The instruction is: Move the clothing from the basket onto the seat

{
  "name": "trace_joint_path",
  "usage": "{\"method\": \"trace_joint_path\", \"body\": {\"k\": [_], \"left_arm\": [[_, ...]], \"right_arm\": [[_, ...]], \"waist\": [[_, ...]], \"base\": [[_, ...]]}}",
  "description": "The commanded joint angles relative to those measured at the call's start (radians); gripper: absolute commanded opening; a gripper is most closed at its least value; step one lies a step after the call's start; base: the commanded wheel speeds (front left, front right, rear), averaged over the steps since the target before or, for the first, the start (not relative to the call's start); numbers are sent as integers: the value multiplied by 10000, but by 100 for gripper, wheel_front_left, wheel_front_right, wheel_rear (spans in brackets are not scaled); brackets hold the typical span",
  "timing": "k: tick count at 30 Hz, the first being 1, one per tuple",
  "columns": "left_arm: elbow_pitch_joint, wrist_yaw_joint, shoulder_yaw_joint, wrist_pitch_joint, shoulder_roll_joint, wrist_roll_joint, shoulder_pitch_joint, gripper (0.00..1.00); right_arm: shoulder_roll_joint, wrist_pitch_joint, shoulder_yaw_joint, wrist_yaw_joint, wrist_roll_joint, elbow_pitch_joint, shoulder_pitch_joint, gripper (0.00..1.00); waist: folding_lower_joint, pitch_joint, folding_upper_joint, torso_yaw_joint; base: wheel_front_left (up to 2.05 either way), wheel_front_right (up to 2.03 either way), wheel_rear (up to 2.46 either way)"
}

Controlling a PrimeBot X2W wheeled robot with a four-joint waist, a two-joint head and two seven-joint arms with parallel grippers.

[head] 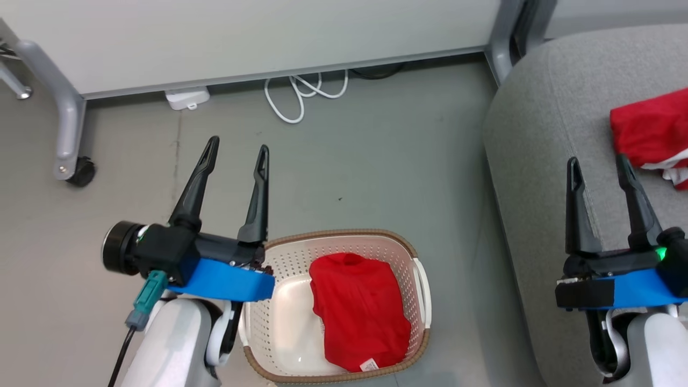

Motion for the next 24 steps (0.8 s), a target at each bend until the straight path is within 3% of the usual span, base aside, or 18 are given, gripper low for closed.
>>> {"method": "trace_joint_path", "body": {"k": [1, 11, 24], "left_arm": [[-50, -60, 129, -27, -18, 87, 170, 100], [-65, -316, 1228, -27, -336, 372, 1277, 100], [142, -604, 1840, -27, -570, 685, 2177, 100]], "right_arm": [[29, -34, 30, 5, -58, -65, 190, 100], [183, -34, 193, 5, -180, -26, 722, 100], [239, -34, 338, 5, 13, 246, 1366, 100]], "waist": [[2, -173, -1, 167], [2, -836, -1, 505], [2, -1447, -1, 574]], "base": [[0, 0, 0], [0, 0, 0], [0, 0, 0]]}}
